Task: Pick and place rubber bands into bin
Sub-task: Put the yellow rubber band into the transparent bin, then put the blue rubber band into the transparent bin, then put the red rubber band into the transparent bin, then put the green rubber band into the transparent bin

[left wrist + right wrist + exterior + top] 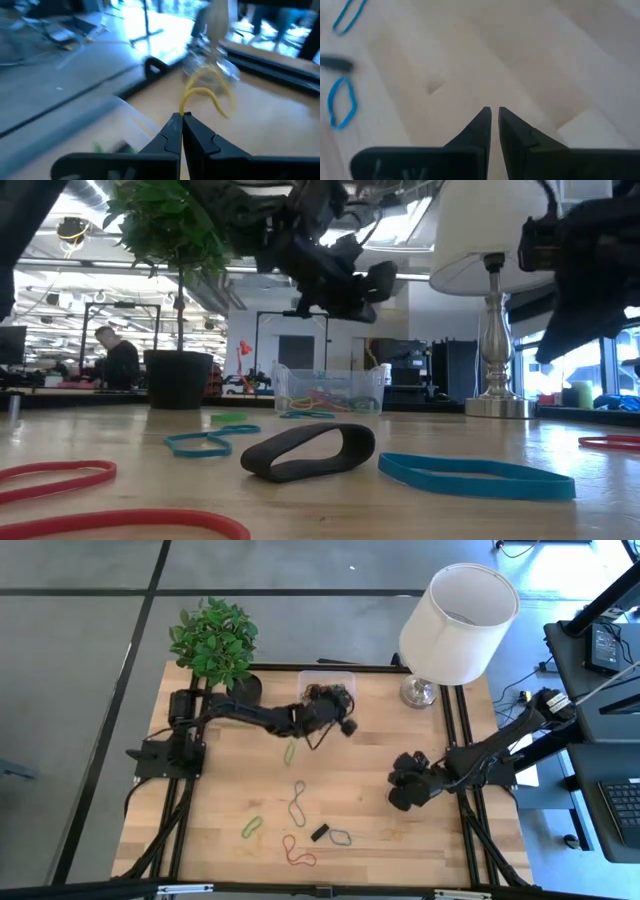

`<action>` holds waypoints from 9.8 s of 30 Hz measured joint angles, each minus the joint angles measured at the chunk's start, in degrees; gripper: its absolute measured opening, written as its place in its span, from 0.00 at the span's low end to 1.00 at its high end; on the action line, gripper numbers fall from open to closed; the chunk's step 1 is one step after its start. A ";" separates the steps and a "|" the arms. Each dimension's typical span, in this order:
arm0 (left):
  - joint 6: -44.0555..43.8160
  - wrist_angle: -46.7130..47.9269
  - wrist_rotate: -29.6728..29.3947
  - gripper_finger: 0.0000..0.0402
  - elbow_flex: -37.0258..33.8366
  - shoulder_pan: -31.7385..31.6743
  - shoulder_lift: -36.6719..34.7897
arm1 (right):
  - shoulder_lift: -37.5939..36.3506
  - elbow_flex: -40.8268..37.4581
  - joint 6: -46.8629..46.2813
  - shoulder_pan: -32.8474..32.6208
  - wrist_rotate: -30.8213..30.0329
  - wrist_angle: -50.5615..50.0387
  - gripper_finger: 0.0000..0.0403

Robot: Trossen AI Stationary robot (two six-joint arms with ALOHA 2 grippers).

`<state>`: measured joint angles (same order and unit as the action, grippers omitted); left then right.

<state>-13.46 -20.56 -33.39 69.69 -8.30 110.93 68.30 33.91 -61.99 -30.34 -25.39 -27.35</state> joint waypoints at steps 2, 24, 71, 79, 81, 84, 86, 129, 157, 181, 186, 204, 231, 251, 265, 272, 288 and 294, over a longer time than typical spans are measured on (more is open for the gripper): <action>1.26 -0.01 -0.70 0.01 0.02 -2.24 -0.02 | -2.03 -0.86 -0.92 1.75 -0.11 -1.16 0.10; -0.32 10.65 10.54 0.26 -0.09 -11.84 -0.28 | -9.59 -3.10 5.20 11.47 -2.18 -1.69 0.10; -17.58 44.98 18.78 0.00 -14.33 34.26 -12.44 | 18.85 19.98 31.37 -1.50 10.14 5.68 0.01; -17.13 44.34 17.24 0.00 -25.80 38.49 -26.87 | 38.67 40.73 33.96 -1.85 10.23 -4.55 0.09; -17.17 44.40 16.67 0.00 -28.45 39.56 -30.65 | 42.49 45.22 33.78 -1.85 10.19 -8.23 0.12; -16.74 44.16 15.89 0.00 -31.67 40.80 -35.74 | 47.23 50.51 32.03 -1.82 10.37 -11.34 0.18; -16.73 44.36 15.18 0.00 -33.71 41.75 -38.74 | 49.76 52.91 30.22 -1.82 10.90 -11.70 0.22; 10.22 18.78 29.00 0.00 -53.38 12.63 -55.83 | 39.56 53.33 34.81 19.20 5.99 -18.25 0.00; 2.68 9.97 17.84 0.00 -53.38 7.76 -55.82 | 46.81 53.27 65.48 51.32 10.10 5.00 0.12; 6.13 10.01 17.47 0.00 -53.38 7.77 -55.82 | 37.78 53.29 39.54 40.93 10.05 -28.82 0.10; 6.10 10.01 21.13 0.00 -53.38 7.83 -55.82 | 37.59 53.15 25.12 34.98 9.97 -37.41 0.10; 6.52 10.17 27.54 0.01 -53.38 7.83 -55.82 | 28.51 33.59 -22.82 13.63 15.35 -42.46 0.50; 7.20 10.37 28.42 0.01 -53.38 7.83 -55.82 | 25.70 10.96 -42.47 0.06 26.98 -13.04 0.31; 12.75 9.38 28.41 0.01 -53.36 7.83 -55.82 | 26.57 37.21 13.25 20.93 6.08 -18.56 0.01; 10.57 9.56 26.72 0.01 -53.36 7.82 -55.82 | 38.65 59.46 50.77 44.39 10.47 -3.67 0.00; 9.53 9.58 23.86 0.01 -53.36 7.83 -55.82 | 53.67 71.33 50.64 49.47 10.60 -12.29 0.01; 9.57 10.04 23.08 0.00 -53.36 7.90 -55.82 | 61.98 76.26 50.06 55.31 16.22 -22.15 0.25; 9.71 10.09 26.31 0.00 -53.36 8.04 -55.82 | 61.78 80.95 45.54 55.23 16.07 -29.45 0.41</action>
<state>-3.75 -10.47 -7.08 16.34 -0.27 55.11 130.08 114.86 -16.46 24.89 -9.32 -56.80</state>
